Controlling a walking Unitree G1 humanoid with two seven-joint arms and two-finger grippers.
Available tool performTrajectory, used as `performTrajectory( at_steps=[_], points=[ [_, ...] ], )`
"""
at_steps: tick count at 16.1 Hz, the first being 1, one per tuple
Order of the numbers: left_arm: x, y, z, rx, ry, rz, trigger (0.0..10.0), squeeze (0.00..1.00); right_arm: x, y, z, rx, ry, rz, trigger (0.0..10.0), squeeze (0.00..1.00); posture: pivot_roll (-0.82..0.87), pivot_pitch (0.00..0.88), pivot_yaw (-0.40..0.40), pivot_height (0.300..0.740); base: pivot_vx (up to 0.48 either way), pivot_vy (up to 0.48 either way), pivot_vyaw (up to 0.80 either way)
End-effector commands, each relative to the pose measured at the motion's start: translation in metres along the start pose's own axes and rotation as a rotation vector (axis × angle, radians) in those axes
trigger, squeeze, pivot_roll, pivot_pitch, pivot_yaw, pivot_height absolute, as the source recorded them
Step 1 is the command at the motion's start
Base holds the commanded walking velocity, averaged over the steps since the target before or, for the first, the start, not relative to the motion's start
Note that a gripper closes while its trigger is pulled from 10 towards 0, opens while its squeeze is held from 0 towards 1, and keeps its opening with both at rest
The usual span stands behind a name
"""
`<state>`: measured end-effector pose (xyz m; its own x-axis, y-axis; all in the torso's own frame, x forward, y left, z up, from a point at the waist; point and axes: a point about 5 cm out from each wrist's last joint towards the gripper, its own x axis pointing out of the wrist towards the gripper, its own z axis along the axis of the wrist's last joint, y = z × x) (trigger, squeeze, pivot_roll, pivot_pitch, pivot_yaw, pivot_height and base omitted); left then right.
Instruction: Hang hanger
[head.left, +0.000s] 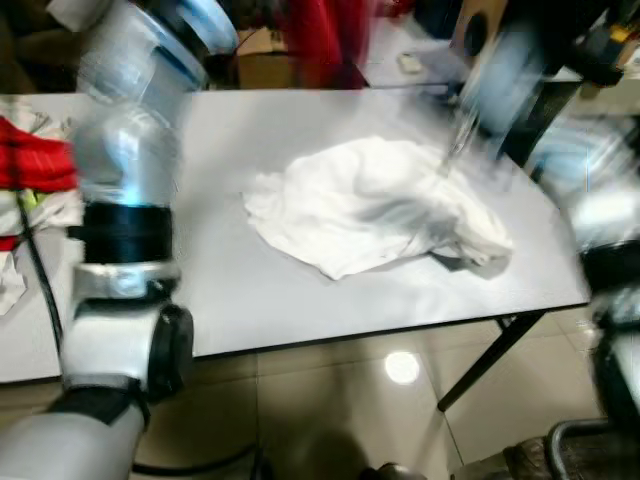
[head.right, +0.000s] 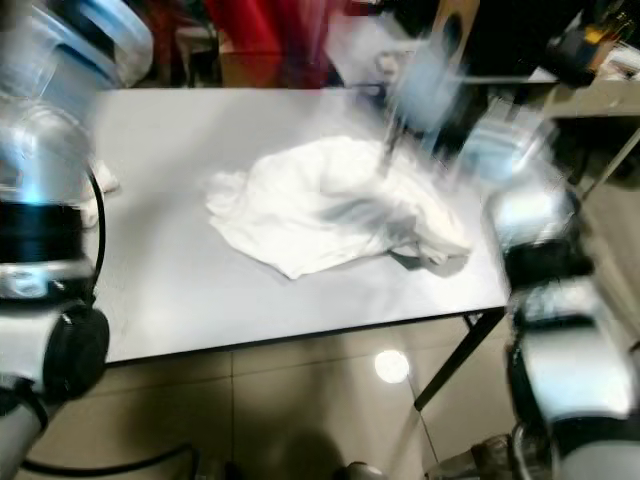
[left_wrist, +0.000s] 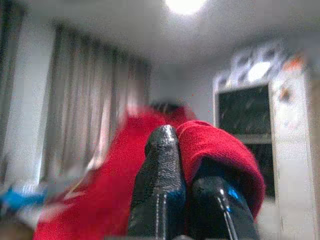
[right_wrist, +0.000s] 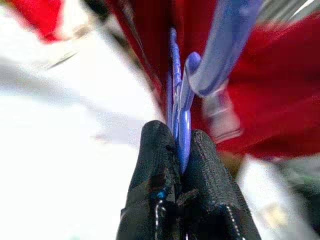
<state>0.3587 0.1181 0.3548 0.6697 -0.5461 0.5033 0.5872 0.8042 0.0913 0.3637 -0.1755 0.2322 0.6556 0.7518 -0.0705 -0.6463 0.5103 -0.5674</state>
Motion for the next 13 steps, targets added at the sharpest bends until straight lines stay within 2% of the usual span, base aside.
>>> performTrajectory(
  at_steps=[1, 4, 5, 6, 8, 9, 10, 11, 12, 13],
  points=[
    [-0.005, -0.010, -0.044, 0.068, 0.210, 0.020, 10.0, 0.00, -0.013, 0.020, -0.009, 0.026, 0.004, 0.075, 10.0, 0.00, -0.13, 0.000, -0.005, 0.740, 0.000, 0.000, 0.00],
    [-0.024, -0.022, -0.097, 0.070, 0.404, 0.001, 10.0, 0.00, -0.035, 0.055, -0.020, 0.088, 0.049, 0.186, 10.0, 0.00, -0.14, 0.000, 0.003, 0.740, 0.000, 0.000, 0.00],
    [-0.044, -0.022, -0.128, 0.110, 0.527, 0.004, 10.0, 0.00, -0.054, 0.068, -0.019, 0.110, 0.057, 0.231, 10.0, 0.00, -0.15, 0.000, 0.024, 0.740, 0.000, 0.000, 0.00],
    [-0.056, -0.015, -0.141, 0.165, 0.602, 0.022, 10.0, 0.00, -0.068, 0.067, -0.013, 0.108, 0.061, 0.228, 10.0, 0.00, -0.16, 0.000, 0.028, 0.740, 0.000, 0.000, 0.00],
    [-0.061, -0.006, -0.143, 0.218, 0.645, 0.050, 10.0, 0.00, -0.080, 0.062, -0.006, 0.104, 0.069, 0.212, 10.0, 0.00, -0.16, 0.000, 0.032, 0.740, 0.000, 0.000, 0.00],
    [-0.068, 0.003, -0.142, 0.284, 0.687, 0.027, 10.0, 0.00, -0.094, 0.057, 0.002, 0.093, 0.092, 0.202, 10.0, 0.00, -0.16, 0.000, 0.036, 0.740, 0.000, 0.000, 0.00],
    [-0.070, 0.004, -0.142, 0.305, 0.703, -0.001, 10.0, 0.00, -0.099, 0.056, 0.004, 0.087, 0.103, 0.200, 10.0, 0.00, -0.16, 0.000, 0.036, 0.740, 0.000, 0.000, 0.00],
    [-0.083, 0.004, -0.141, 0.315, 0.745, -0.117, 10.0, 1.00, -0.112, 0.054, 0.011, 0.083, 0.144, 0.177, 10.0, 0.00, -0.16, 0.000, 0.036, 0.740, 0.000, 0.000, 0.00],
    [-0.100, 0.002, -0.139, 0.319, 0.792, -0.249, 10.0, 1.00, -0.124, 0.051, 0.017, 0.100, 0.166, 0.133, 10.0, 0.00, -0.16, 0.000, 0.034, 0.740, 0.000, 0.000, 0.00],
    [-0.103, 0.002, -0.138, 0.322, 0.803, -0.279, 10.0, 1.00, -0.127, 0.051, 0.019, 0.106, 0.171, 0.123, 10.0, 0.00, -0.16, 0.000, 0.034, 0.740, 0.000, 0.000, 0.00]
  ],
)
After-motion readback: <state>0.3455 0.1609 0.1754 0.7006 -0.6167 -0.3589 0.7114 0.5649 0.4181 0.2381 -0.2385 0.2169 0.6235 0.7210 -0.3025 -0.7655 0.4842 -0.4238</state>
